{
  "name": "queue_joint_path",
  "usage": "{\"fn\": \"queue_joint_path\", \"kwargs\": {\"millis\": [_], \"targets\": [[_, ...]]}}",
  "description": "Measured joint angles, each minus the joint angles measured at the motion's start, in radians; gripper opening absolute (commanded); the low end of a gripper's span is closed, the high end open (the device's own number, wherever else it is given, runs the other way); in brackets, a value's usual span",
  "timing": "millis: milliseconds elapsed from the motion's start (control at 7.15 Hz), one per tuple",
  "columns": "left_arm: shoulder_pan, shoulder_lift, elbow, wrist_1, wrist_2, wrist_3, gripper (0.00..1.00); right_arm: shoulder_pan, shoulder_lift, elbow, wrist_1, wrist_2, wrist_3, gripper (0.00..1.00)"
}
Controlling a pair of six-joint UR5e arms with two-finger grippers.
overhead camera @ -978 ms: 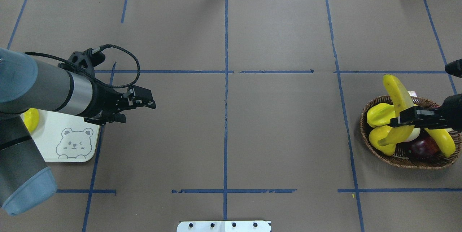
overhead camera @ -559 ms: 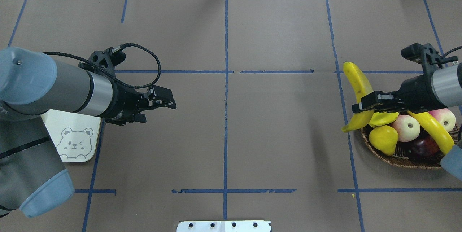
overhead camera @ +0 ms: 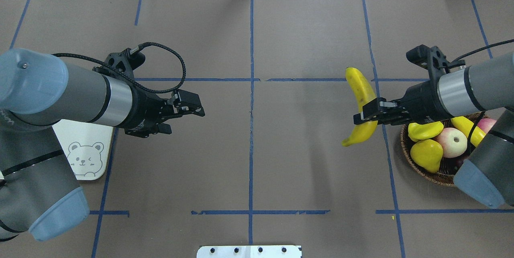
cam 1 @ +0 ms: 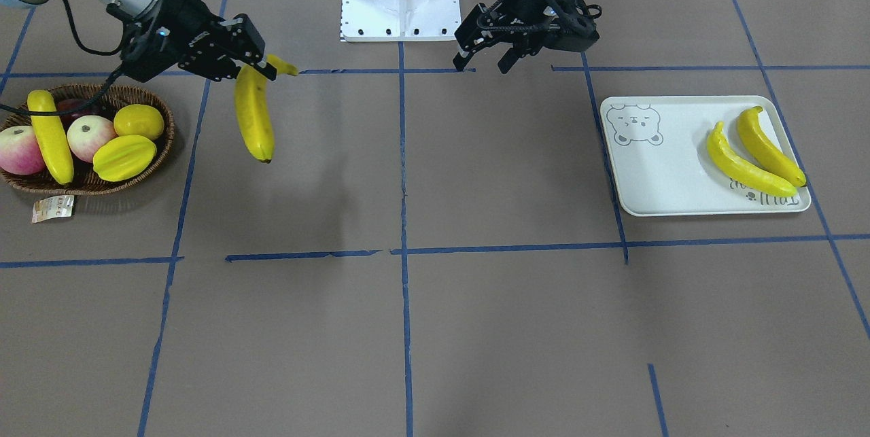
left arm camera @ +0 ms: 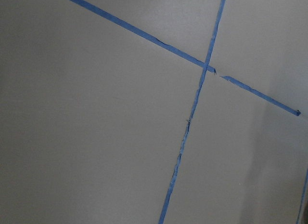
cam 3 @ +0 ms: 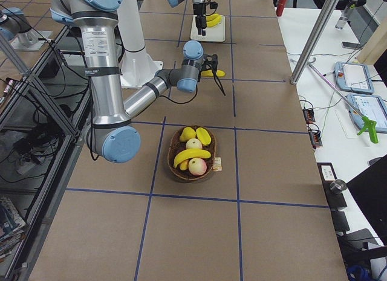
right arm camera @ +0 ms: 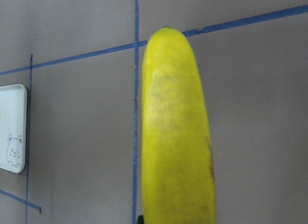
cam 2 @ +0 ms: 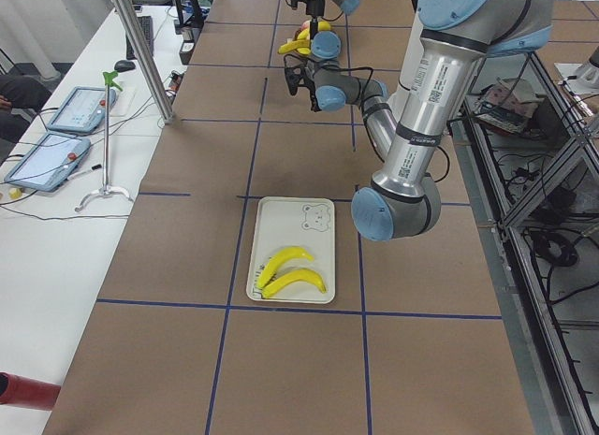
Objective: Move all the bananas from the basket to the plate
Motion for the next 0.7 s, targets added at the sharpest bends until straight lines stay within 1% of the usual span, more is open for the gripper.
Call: {"fn": "queue_joint_path", "kwargs": {"millis": [280,699], "targets": [[0.01,-0.036,0.024,-0.019,0.0,-0.021,0.99,-0.091,0.068,-0.012,0.0,-0.062,0.014,0.15],[0.02,-0.064,0.06,-0.085,0.005,-0.061,0.99,-0.201,0.137,-0.016,0.001,-0.177,0.045,0.16]]}}
